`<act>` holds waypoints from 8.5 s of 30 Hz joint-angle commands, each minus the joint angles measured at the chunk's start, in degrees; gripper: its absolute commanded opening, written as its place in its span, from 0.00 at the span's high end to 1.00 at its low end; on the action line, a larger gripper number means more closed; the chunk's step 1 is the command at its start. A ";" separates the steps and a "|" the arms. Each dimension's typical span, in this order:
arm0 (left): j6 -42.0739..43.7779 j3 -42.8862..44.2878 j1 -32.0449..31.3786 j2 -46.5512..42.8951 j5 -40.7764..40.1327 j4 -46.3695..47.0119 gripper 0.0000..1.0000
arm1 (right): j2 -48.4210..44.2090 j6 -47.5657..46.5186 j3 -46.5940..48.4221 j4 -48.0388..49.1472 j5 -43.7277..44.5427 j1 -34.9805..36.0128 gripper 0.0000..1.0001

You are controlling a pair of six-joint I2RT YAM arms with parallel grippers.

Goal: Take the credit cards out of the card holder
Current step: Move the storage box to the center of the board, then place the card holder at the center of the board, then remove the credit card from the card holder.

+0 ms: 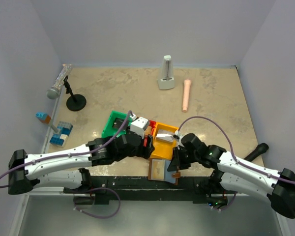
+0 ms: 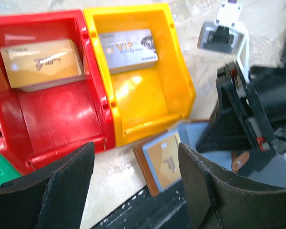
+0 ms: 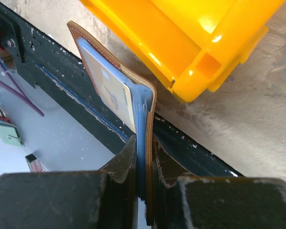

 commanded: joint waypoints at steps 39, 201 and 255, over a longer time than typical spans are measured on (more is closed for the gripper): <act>9.29 27.95 6.89 42.87 0.20 -3.85 1.00 | -5.61 -2.29 -0.46 -2.84 0.15 0.21 1.00; -13.30 -33.39 13.04 -10.64 11.81 24.10 0.81 | 17.86 -10.12 17.99 4.80 16.50 6.80 0.77; -7.23 -28.03 13.04 -5.29 14.00 24.96 0.82 | 32.36 12.03 2.53 41.02 8.15 8.21 0.47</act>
